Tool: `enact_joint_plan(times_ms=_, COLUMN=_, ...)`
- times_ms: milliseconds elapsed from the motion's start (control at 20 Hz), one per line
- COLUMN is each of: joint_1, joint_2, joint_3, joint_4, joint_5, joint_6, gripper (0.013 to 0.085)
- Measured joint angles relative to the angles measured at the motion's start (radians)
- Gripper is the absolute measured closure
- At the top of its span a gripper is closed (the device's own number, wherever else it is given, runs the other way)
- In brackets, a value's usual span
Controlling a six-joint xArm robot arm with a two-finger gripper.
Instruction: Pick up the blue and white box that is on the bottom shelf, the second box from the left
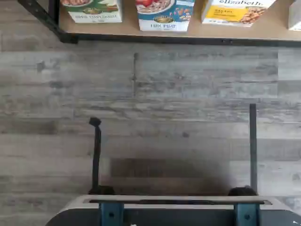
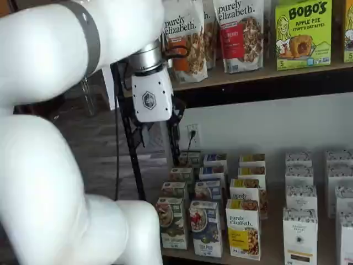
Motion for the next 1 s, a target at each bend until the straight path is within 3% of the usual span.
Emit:
enact_joint_plan(times_ms=150, joint_1=-0.009, joint_2=-0.073, joint_3=0.065, joint_4=0.014, joint_5=-0.116, joint_6=-0.012, gripper=0.0130)
enact_joint_plan(times_ms=600, joint_1=-0.016, joint_2=-0.072, joint_3=0.081, joint_4=0.020, joint_5=-0.141, joint_6=-0.021, gripper=0.0130)
enact_joint_plan(times_ms=1000, joint_1=0.004, joint_2=-0.050, joint_3=0.130, joint_4=0.009, joint_5=-0.208, joint_6=-0.002, gripper=0.0130)
